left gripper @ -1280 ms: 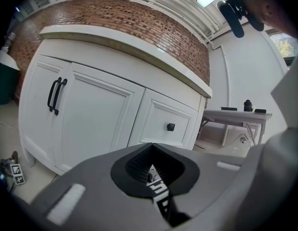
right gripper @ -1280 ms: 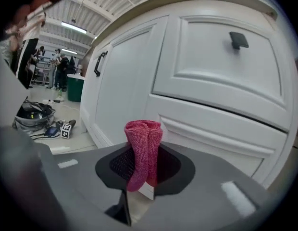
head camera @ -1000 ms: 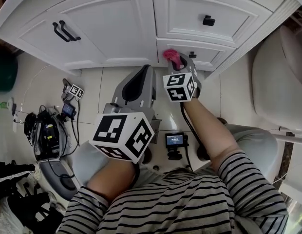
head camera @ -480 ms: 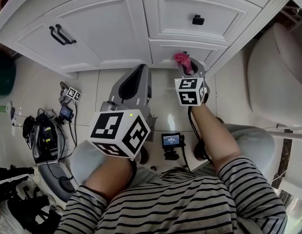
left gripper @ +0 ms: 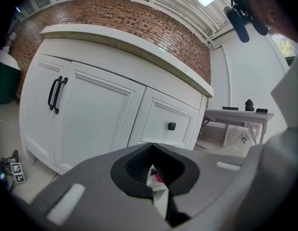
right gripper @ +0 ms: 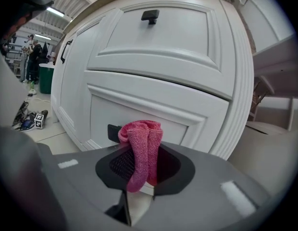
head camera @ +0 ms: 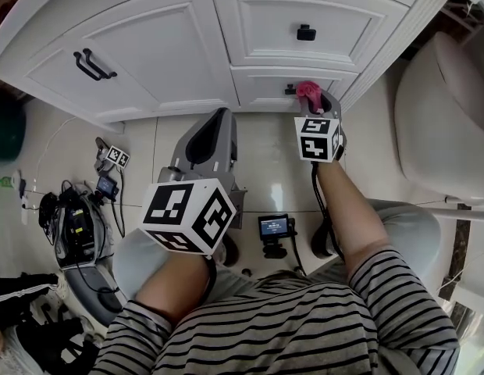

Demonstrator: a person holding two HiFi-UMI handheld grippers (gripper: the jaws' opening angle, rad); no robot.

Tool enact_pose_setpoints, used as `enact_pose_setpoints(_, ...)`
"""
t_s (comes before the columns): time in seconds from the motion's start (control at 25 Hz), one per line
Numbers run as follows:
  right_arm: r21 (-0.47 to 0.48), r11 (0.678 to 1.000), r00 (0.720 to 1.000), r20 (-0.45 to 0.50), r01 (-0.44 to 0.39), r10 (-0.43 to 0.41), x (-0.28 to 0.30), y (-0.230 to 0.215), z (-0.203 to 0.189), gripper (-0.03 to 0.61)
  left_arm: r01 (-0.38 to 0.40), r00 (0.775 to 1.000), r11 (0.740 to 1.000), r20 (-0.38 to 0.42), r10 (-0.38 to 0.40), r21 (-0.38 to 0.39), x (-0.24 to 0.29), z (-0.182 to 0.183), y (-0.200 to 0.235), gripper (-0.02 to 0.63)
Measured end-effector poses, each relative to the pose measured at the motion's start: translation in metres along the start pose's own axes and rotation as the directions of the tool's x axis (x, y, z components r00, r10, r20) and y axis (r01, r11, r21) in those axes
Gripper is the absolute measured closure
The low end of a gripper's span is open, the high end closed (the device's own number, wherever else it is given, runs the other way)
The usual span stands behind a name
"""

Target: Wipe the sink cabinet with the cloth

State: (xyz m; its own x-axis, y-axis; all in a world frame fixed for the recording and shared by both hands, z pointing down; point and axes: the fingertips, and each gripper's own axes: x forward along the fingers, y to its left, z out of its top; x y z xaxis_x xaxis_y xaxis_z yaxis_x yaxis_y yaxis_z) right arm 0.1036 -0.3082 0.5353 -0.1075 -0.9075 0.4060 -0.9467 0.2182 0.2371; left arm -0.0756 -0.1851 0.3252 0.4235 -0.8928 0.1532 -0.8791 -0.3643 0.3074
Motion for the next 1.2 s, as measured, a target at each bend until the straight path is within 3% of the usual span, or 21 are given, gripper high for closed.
enact_pose_setpoints(0.2,0.094,0.992,0.996,-0.044,0.081,-0.077,-0.003,-0.038,-0.022,0.489,-0.001,1.000,1.000,0.005,0.001,0.001,0.002,0.002,0.000,0.614)
enact_pose_setpoints(0.28,0.088,0.990,0.993,-0.053,0.107,-0.102,-0.007,-0.055,-0.031,0.474,0.000,1.000,1.000,0.005,0.000,0.002,0.001,0.002,0.001,0.614)
enact_pose_setpoints(0.44,0.116,0.977,0.981,-0.093,0.181,-0.171,-0.015,-0.054,-0.047,0.488,-0.009,1.000,1.000,0.001,0.009,-0.018,-0.003,-0.001,0.006,0.614)
enact_pose_setpoints(0.52,0.094,0.990,0.992,-0.082,0.108,-0.100,-0.011,-0.018,-0.050,0.489,-0.009,1.000,1.000,0.006,0.009,-0.030,-0.006,0.001,0.008,0.614)
enact_pose_setpoints(0.6,0.053,0.998,0.999,-0.025,-0.037,0.038,-0.002,0.038,-0.042,0.489,-0.007,1.000,0.999,0.005,0.007,-0.033,-0.007,0.005,0.007,0.614)
enact_pose_setpoints(0.72,-0.007,0.975,0.974,0.034,-0.223,0.223,0.018,0.117,-0.027,0.489,0.001,1.000,0.999,-0.006,-0.001,-0.036,-0.009,0.003,0.006,0.614)
enact_pose_setpoints(0.84,-0.033,0.966,0.966,-0.012,-0.258,0.257,0.039,0.143,-0.030,0.489,-0.005,1.000,0.999,-0.022,0.004,-0.048,-0.009,-0.002,0.011,0.614)
enact_pose_setpoints(1.0,0.010,0.983,0.982,-0.050,-0.181,0.181,0.046,0.091,-0.049,0.486,-0.028,1.000,0.998,-0.006,0.028,-0.061,-0.006,0.004,0.025,0.614)
enact_pose_setpoints(1.12,0.052,0.998,0.992,-0.123,-0.018,0.025,0.035,0.007,-0.075,0.486,-0.033,0.999,0.998,-0.002,0.033,-0.058,-0.003,0.011,0.025,0.614)
enact_pose_setpoints(1.2,0.076,0.992,0.978,-0.191,0.102,-0.085,0.021,-0.048,-0.091,0.483,-0.026,1.000,0.998,0.008,0.026,-0.049,-0.003,0.014,0.020,0.614)
